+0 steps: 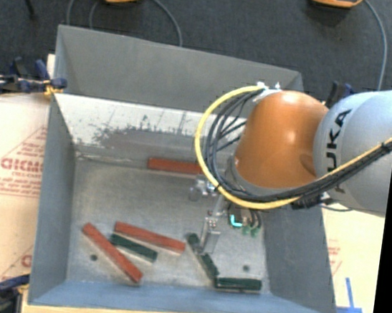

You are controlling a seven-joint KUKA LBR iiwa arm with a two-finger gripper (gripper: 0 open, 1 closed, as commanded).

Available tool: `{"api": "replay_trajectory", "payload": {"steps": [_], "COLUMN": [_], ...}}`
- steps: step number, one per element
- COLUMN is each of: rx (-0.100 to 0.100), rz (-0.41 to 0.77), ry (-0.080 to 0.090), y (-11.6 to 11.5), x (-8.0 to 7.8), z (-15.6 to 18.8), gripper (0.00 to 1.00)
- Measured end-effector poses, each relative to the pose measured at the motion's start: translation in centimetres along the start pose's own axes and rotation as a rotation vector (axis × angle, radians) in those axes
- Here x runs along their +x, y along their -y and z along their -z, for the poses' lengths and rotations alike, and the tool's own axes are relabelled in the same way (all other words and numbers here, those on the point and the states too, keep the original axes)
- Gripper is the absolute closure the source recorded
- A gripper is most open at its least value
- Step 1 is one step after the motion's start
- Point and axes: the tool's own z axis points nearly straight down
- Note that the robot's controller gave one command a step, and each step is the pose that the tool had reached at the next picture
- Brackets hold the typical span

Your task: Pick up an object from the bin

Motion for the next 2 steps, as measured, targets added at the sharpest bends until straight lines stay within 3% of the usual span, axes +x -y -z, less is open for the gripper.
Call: {"api": "replay_trajectory", "payload": {"steps": [1,2], "rx": [0.000,-0.001], "rz": [-0.002,-0.082], "ry": [0.006,0.012], "y": [0.0,-3.2], "x": [-0.1,0.1], "z": [0.3,-6.1], "gripper": [0.00,0.00]}}
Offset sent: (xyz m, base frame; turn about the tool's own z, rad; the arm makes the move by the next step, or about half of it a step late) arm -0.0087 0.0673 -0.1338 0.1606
